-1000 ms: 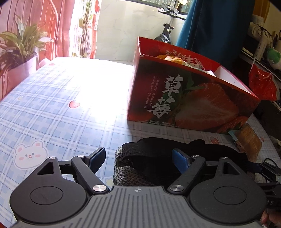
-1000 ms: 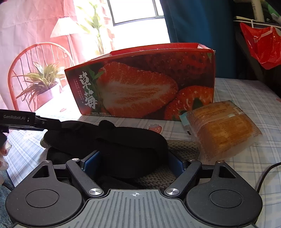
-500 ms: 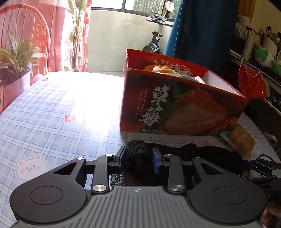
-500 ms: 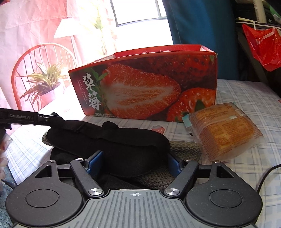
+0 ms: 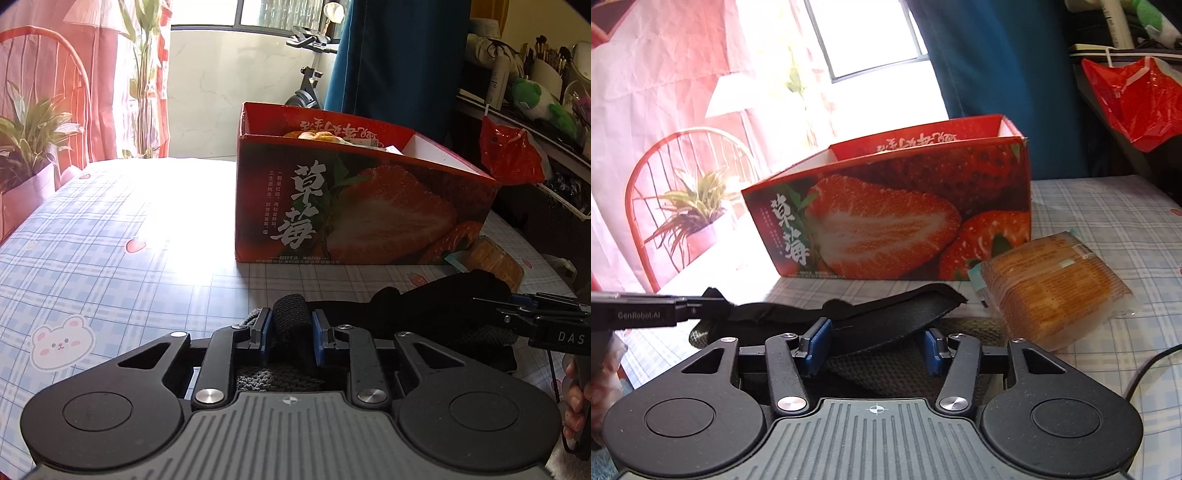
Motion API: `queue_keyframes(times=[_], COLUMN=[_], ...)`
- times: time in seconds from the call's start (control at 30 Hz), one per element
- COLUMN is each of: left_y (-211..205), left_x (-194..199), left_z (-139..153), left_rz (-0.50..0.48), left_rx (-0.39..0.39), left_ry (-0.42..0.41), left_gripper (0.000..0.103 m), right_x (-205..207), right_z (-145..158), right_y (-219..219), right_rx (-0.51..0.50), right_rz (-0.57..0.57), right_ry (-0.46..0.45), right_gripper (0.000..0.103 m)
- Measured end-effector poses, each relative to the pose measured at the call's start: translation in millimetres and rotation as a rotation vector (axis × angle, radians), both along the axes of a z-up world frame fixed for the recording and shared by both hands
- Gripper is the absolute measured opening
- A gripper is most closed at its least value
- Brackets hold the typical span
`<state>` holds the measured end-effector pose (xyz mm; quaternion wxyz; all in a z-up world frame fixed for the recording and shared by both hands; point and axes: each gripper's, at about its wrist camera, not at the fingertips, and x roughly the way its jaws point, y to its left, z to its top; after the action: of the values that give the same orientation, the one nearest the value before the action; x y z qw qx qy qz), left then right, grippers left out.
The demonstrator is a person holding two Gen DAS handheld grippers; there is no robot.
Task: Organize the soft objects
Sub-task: 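Close both grippers on the black eye mask strap and lift it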
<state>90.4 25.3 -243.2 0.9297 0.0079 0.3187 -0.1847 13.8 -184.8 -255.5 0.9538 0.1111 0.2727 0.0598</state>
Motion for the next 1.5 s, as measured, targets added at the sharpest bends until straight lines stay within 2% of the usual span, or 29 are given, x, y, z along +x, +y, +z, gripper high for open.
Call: queue_keyframes(times=[0.27,0.3,0.33,0.4,0.47,0.63,0.83,1.1,1.5], left_y=[4,3,4,6,7,8,9,10,7], left_x=[4,5,5,6,7,8,9,7,7], left_z=[-4,-4,-4,-4,-5,-6,-6,-6,-7], left_rz=[0.011,0.013,0.015,0.019,0.027,0.043,0.053,0.058,0.059], left_rx=[0.005,0.005,0.003,-0.004,-0.012,-0.026,-0.032,-0.036,-0.025], left_ry=[0.017,0.018,0.020,0.026,0.033,0.043,0.045,0.038,0.045], left_gripper=[0.019,0.019,0.019,0.019,0.019,0.019,0.019,0.015,0.014], right_x=[21,24,26,28,25,10,0,-1,0], right_z=[0,-1,-2,-5,-7,-6,-3,-4,-4], right_y=[-21,-22,-23,-25,-25,-19,-7,-7,-4], right_rx=[0.142,0.147,0.148,0.141,0.143,0.071,-0.005,-0.012,-0.047], right_rz=[-0.049,-0.056,-0.064,-0.086,-0.089,-0.056,-0.016,-0.010,0.005], right_ry=[0.030,0.036,0.045,0.065,0.067,0.043,0.050,0.049,0.046], right_gripper=[0.055,0.051,0.038,0.028,0.023,0.014,0.012,0.012,0.012])
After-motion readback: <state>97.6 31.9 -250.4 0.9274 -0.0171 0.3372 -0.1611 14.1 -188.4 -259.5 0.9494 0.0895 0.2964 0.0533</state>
